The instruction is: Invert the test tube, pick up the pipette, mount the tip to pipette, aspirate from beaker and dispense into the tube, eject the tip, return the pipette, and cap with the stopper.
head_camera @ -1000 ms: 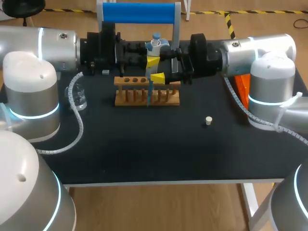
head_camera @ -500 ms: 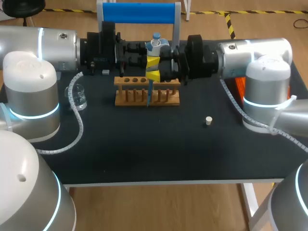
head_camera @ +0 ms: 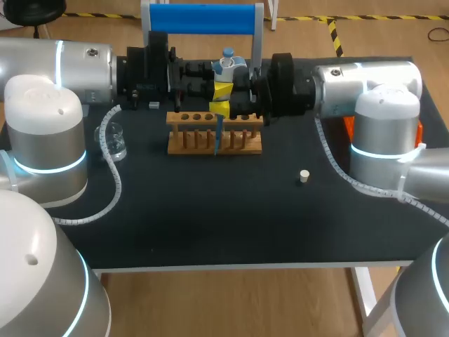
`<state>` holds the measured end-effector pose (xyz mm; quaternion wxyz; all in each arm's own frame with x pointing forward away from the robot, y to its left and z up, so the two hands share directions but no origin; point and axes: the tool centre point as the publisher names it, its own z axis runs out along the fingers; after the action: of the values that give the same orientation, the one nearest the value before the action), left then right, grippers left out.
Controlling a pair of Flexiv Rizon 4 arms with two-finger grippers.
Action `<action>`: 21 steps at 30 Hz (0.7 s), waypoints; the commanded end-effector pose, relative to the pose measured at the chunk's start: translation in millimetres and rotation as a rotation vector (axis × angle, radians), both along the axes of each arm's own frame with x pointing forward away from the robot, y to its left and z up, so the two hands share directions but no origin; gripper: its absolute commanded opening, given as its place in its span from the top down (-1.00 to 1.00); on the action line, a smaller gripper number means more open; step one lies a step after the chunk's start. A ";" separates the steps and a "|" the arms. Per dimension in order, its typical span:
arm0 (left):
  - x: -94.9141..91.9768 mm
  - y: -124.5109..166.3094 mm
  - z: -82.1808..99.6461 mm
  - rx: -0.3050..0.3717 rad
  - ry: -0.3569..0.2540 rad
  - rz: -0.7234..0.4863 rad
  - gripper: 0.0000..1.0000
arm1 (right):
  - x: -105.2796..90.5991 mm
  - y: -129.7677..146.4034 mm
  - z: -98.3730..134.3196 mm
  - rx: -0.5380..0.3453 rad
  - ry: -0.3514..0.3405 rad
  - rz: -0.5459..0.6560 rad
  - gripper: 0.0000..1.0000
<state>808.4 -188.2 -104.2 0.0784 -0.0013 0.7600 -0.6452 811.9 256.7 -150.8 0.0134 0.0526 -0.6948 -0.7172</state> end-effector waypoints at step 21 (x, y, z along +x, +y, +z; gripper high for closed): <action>0.3 -0.8 -0.1 -0.002 -0.002 0.000 1.00 | 1.2 -1.0 2.2 0.030 0.062 0.018 0.11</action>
<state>808.4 -188.2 -104.2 0.0784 -0.0013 0.7600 -0.6452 811.6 254.5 -149.8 0.0394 0.0349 -0.6802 -0.7311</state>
